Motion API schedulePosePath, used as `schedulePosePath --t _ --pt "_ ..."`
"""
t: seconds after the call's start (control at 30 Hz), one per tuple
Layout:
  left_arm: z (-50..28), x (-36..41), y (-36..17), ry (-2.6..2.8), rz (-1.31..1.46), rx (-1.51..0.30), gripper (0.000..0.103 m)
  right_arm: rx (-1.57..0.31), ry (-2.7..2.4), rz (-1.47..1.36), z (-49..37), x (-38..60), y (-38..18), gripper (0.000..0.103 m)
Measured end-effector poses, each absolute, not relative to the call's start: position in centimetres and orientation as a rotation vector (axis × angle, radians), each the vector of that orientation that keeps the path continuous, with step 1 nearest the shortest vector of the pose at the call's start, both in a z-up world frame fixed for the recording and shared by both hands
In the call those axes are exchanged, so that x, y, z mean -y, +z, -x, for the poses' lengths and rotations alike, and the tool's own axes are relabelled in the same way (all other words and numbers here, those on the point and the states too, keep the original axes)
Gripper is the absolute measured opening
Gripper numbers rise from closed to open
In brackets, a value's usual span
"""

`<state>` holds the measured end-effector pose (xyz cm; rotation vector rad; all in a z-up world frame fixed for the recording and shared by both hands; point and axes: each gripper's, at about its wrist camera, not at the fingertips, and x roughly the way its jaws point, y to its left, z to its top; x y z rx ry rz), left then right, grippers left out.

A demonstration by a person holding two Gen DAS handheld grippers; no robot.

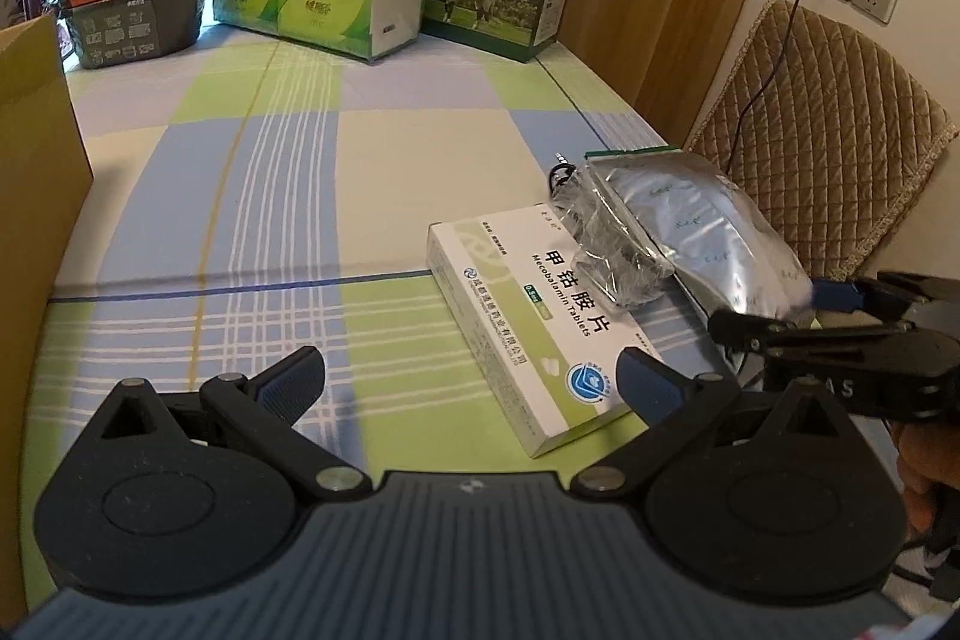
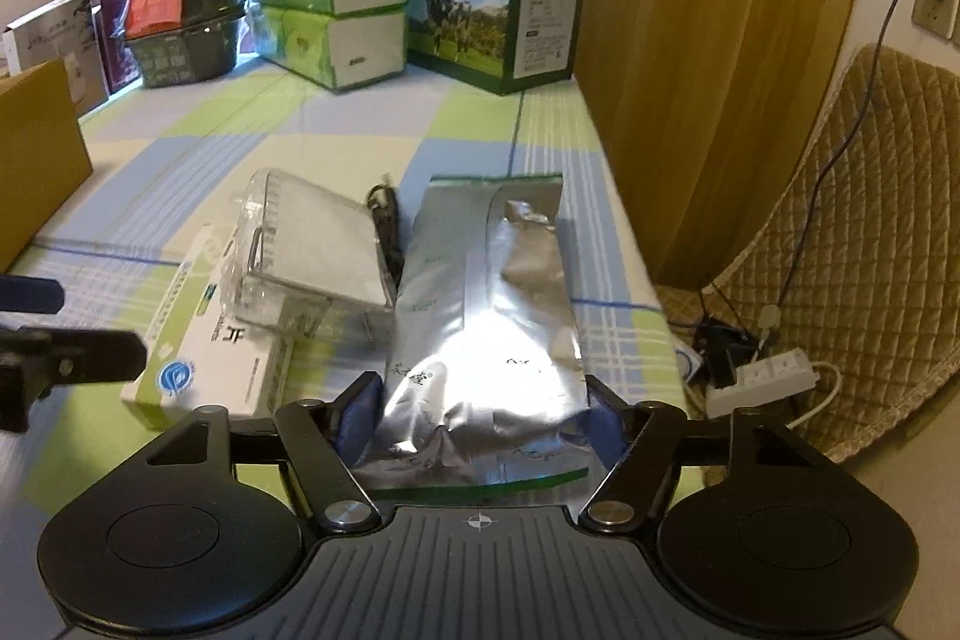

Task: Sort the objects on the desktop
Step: 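Grasp the silver foil bag with the right tool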

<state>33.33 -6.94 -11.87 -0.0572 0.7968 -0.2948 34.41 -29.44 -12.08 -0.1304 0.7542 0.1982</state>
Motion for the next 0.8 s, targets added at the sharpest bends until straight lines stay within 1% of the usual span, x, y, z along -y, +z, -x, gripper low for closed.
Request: schedulePosePath --t 0.03,0.2,0.37,0.7,0.8 --pt "-33.4 6.8 -11.9 -0.292 0.06 -0.799 0.102 -0.759 0.202 0.132 -34.3 29.4 -12.1 0.063" --pt "-33.5 6.8 -12.0 -0.292 0.06 -0.809 0.102 -0.79 0.215 0.096 -33.5 29.3 -12.1 0.06" --pt "-33.5 7.6 -12.3 -0.302 0.029 -0.806 0.102 -0.831 0.218 0.008 -32.4 29.5 -11.3 0.06" --pt "-34.7 9.3 -13.6 -0.328 -0.01 -0.837 0.102 -0.838 0.2 0.034 -31.7 28.8 -11.3 0.06" --pt "-34.7 10.0 -14.0 -0.322 -0.061 -0.826 0.099 -0.837 0.194 0.022 -31.0 28.9 -11.2 0.059"
